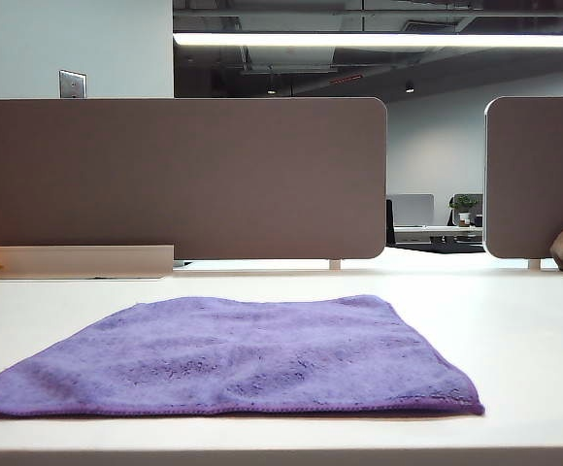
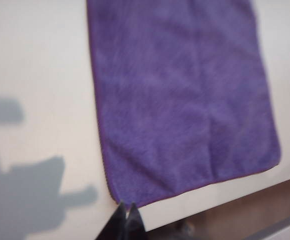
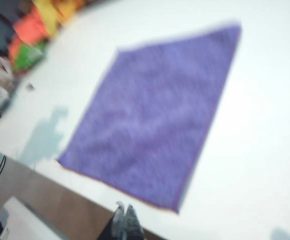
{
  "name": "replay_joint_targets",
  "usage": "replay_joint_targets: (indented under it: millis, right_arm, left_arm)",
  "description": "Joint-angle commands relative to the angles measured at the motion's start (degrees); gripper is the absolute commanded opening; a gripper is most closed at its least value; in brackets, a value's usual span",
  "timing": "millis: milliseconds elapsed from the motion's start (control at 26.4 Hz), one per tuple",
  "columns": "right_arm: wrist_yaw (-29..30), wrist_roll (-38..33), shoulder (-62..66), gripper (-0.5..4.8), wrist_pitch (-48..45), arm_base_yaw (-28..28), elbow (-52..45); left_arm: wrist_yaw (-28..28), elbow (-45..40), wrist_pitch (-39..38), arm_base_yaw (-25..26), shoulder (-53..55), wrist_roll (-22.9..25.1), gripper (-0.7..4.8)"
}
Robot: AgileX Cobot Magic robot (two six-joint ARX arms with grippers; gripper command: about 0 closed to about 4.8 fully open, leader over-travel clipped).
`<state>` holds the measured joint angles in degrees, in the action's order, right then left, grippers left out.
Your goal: Fold the bottom of the cloth upward, then fold it vertically to form a square shape.
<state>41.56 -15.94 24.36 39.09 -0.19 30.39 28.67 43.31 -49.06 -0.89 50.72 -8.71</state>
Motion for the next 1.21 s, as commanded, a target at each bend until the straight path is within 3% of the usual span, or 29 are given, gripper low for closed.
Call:
replay_joint_targets:
  millis: [38, 151, 303, 378, 530, 643, 795, 870, 984, 1211]
  right_arm:
    - [-0.74, 1.05, 6.75, 0.36, 0.00, 0.55, 0.28]
    - [-1.51, 1.05, 13.57, 0.95, -0.33, 2.47, 0.26]
    - [-4.63, 1.73, 23.02, 1.24, -1.38, 7.13, 0.26]
    - [-6.19, 2.16, 29.22, 1.52, -3.91, 11.50, 0.26]
    - [-11.98, 2.08, 37.03, 1.82, -9.46, 18.97, 0.28]
    - [-12.76, 0.76, 41.18, 1.82, -13.18, 22.29, 0.28]
    - [-13.16, -0.20, 44.54, 1.86, -16.20, 22.91, 0.28]
    - [-13.18, -0.61, 45.42, 2.15, -17.07, 22.88, 0.28]
    - [-12.94, -0.61, 46.47, 2.15, -18.93, 22.88, 0.28]
    - [-12.41, -0.63, 46.99, 2.14, -19.87, 23.32, 0.28]
  left_arm:
    - [5.14, 0.13, 2.67, -0.09, 8.76, 1.42, -0.01]
    - [8.81, 0.13, 5.40, -0.13, 15.91, 2.73, 0.36]
    - [8.66, 0.13, 6.05, -0.61, 21.73, 2.95, 0.41]
    - [8.63, 0.09, 5.20, -0.70, 23.58, 3.32, 0.73]
    - [8.41, 0.02, 2.45, -2.12, 23.67, 4.26, 0.84]
    - [7.87, 0.00, 0.35, -3.15, 23.67, 4.28, 0.84]
    - [5.40, -0.26, -0.90, -5.20, 23.67, 4.24, 0.85]
    - [5.40, -0.52, -1.03, -5.73, 23.69, 4.24, 0.86]
    - [4.28, -1.27, -0.09, -6.71, 23.69, 4.20, 1.60]
    - [2.14, -1.40, 0.90, -6.69, 23.80, 3.72, 1.57]
